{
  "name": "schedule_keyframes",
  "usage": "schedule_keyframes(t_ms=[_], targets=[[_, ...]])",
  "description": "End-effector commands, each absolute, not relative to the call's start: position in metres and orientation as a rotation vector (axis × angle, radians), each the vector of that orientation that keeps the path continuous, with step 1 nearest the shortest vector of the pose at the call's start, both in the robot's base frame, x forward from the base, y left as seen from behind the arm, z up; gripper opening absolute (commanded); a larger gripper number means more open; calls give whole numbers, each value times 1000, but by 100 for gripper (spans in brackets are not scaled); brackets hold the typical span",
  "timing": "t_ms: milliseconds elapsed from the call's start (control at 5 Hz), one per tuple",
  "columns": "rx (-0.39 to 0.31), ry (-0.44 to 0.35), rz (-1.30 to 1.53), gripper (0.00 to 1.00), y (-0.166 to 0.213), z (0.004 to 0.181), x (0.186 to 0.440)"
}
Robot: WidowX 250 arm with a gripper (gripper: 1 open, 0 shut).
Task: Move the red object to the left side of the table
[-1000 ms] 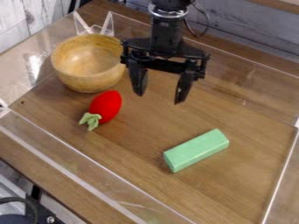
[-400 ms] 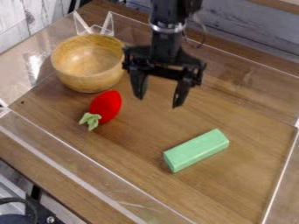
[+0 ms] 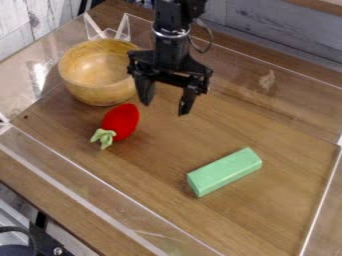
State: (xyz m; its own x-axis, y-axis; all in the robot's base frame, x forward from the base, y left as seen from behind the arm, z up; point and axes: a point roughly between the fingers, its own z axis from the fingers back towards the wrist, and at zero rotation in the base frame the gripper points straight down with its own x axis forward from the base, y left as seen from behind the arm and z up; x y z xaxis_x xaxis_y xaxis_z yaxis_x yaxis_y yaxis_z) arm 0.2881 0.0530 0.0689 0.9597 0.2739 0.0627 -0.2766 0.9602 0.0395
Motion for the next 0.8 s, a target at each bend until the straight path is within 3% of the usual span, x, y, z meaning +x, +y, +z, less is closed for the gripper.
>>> schedule_keyframes(t_ms=[0, 200, 600], targets=[[49, -112, 244, 100, 65, 83, 303], [45, -113, 214, 0, 72, 85, 309], [43, -103, 194, 0, 87, 80, 318]])
